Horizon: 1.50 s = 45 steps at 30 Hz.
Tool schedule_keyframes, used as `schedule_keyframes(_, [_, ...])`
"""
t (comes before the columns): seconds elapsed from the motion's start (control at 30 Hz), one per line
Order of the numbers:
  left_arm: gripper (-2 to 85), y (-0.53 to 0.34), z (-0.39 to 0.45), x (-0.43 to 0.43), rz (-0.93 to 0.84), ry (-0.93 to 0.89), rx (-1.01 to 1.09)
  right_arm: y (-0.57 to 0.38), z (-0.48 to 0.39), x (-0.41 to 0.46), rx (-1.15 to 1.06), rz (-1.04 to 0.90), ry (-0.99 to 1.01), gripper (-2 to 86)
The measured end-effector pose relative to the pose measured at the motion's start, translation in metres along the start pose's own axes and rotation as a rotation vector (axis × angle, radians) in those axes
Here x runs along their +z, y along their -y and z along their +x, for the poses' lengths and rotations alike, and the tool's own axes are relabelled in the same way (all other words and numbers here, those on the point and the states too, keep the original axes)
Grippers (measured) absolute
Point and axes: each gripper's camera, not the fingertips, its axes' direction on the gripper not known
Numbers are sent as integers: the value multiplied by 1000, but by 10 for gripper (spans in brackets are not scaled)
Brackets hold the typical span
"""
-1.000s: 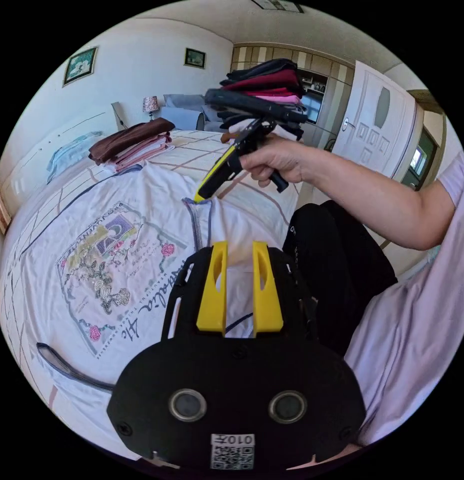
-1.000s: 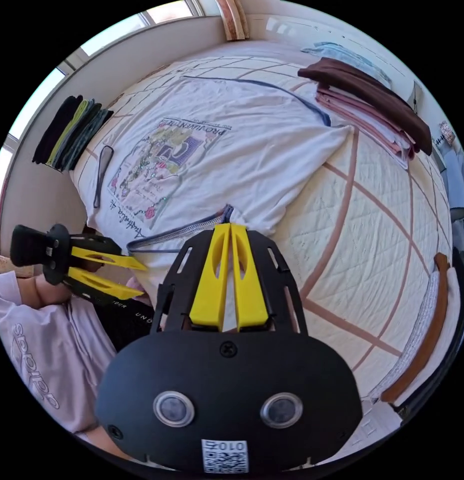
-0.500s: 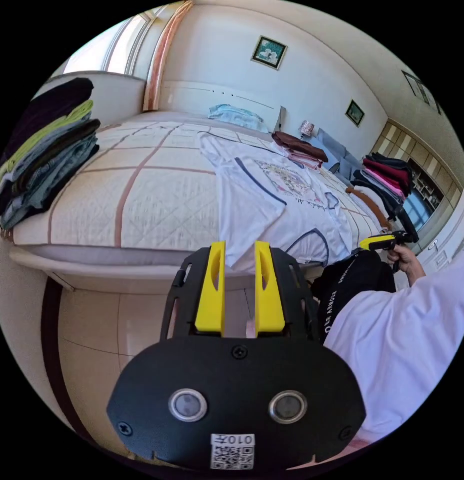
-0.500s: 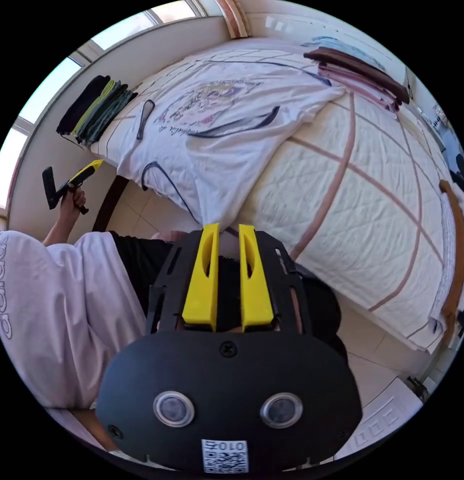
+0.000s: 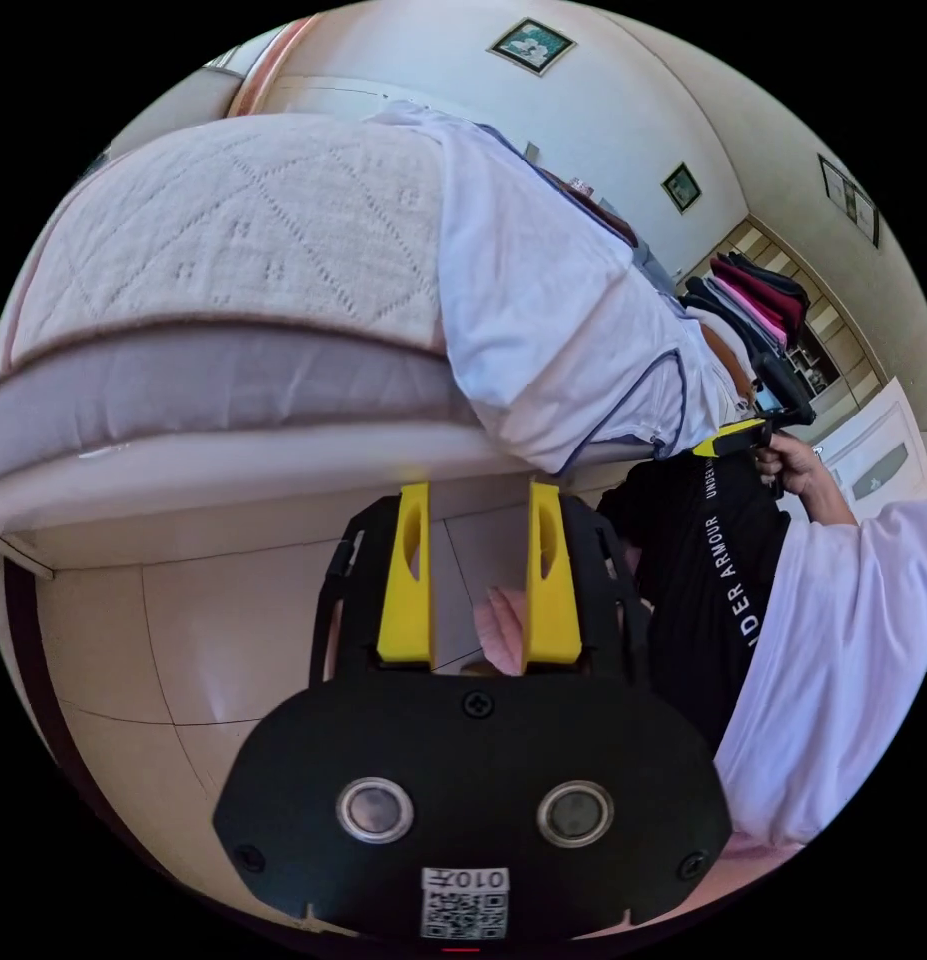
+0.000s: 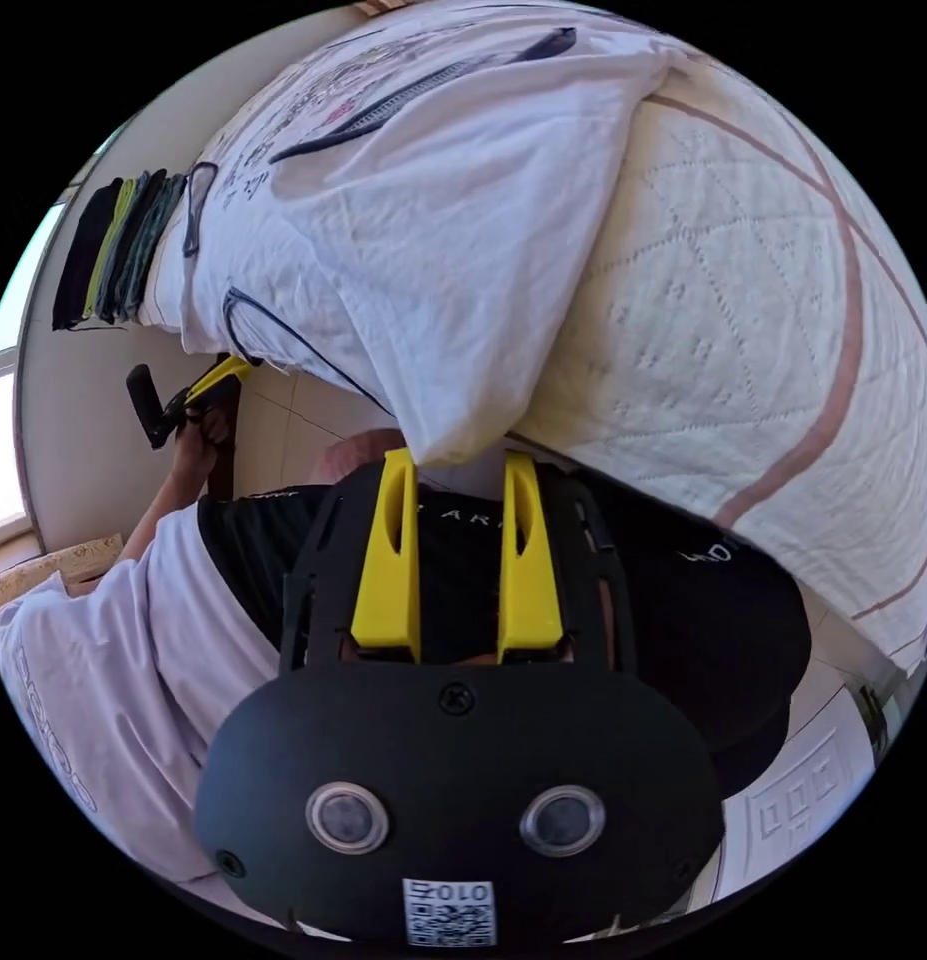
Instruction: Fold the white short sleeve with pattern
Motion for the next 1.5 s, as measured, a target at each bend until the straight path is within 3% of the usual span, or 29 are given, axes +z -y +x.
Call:
schedule_keyframes(0.17, [111, 1, -16, -19, 71, -127, -25, 19, 6, 10, 1, -81, 4, 71])
schedule_keyframes(0.33, [102, 9, -22, -34, 83, -177, -35, 8, 9, 6, -44, -33, 51, 36])
schedule_keyframes(0.5, [93, 12, -40, -39, 132, -337, -120, -18, 17, -2, -75, 41, 161, 32])
schedule_keyframes(0.8, [50, 30, -46, -49, 140, -400, -192, -72, 26, -37, -149, 260, 351, 30])
schedule_keyframes(1.23, [4, 47, -21, -115, 72, -516, -148, -104, 3, -29, -203, 196, 335, 24])
schedule_keyframes(1.33, [6, 77, -6, -150, 46, -521, -116, -110, -5, -51, -260, 189, 413, 20])
schedule_keyframes(1.5, [9, 188, 9, -196, 72, -534, -45, -93, -23, -114, -315, 262, 336, 19])
